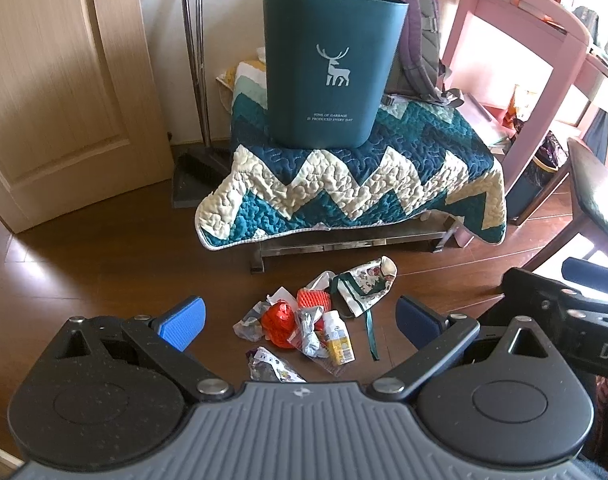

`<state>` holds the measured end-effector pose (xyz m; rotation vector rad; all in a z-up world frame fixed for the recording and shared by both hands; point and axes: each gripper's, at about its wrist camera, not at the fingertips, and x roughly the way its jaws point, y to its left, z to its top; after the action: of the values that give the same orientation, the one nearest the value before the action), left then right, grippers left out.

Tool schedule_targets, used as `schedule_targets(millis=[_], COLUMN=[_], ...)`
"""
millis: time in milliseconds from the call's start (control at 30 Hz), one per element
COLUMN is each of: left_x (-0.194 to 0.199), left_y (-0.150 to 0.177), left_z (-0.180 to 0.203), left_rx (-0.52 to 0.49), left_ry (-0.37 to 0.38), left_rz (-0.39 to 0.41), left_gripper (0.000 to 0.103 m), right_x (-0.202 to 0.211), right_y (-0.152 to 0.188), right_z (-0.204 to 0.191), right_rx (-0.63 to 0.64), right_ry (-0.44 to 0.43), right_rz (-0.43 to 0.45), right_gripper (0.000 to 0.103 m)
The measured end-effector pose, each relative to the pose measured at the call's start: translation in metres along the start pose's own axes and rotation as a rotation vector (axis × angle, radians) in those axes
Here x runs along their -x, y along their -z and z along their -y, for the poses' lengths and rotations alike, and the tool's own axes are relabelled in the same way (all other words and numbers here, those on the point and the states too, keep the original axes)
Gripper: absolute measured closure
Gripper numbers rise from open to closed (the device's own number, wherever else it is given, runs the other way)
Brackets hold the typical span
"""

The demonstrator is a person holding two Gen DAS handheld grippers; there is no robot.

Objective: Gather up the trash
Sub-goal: 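Lower and grasp the red plastic bag with left tool while right tool grasps white bottle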

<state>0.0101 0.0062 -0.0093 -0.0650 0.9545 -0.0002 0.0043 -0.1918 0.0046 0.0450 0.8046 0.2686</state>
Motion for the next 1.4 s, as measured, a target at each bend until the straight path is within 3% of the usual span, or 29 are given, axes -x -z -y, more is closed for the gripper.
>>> schedule_targets(millis=[200, 467, 600, 767, 867, 1000, 1200, 1333, 1400], left_x=[-0.044, -0.148, -0.207, -0.284, -0.338, -0.409, -0.497, -0.538, -0.552], left_y=[-0.025, -0.048, -0.046, -0.037, -0.028, -0.012, 0.016, 0.035, 0.044], left_z=[-0.014, -0.037, -0.041, -0.039, -0.045, -0.055, -0.083, -0.099, -0.099], left_rx=[0.036, 0.059, 0.076, 0.014, 0.011, 0.083, 0.196, 0.321, 0.333], left_ry=[-0.042, -0.147, -0.115, -0.131, -0.147, -0.139, -0.099, -0.072, -0.056], left_rz=[-0.019, -0.098, -0.176, -0.224, -0.291, -0.416, -0.57, -0.657, -0.694], left_gripper=[0.001, 0.001, 0.001, 0.001, 0.001, 0.001, 0.001, 0.001, 0.001], right_x=[-0.043, -0.158, -0.224, -0.308, -0.359, -0.418, -0.48, -0.512, -0.526], right_y=[-0.022, -0.04, -0.031, -0.007, 0.022, 0.07, 0.128, 0.154, 0.161], right_z=[0.016, 0.041, 0.049, 0.048, 0.046, 0.044, 0.042, 0.051, 0.053], right_rx=[0.006, -0.019, -0.026, 0.055, 0.088, 0.084, 0.224, 0.221, 0.197], right_ry=[0.002, -0.024, -0.092, -0.111, -0.136, -0.138, -0.083, -0.077, -0.082], right_rz=[0.009, -0.096, -0.208, -0.313, -0.426, -0.574, -0.733, -0.803, -0.816], right_gripper=[0.023, 0.023, 0.023, 0.023, 0.024, 0.025, 0.025, 0.026, 0.026])
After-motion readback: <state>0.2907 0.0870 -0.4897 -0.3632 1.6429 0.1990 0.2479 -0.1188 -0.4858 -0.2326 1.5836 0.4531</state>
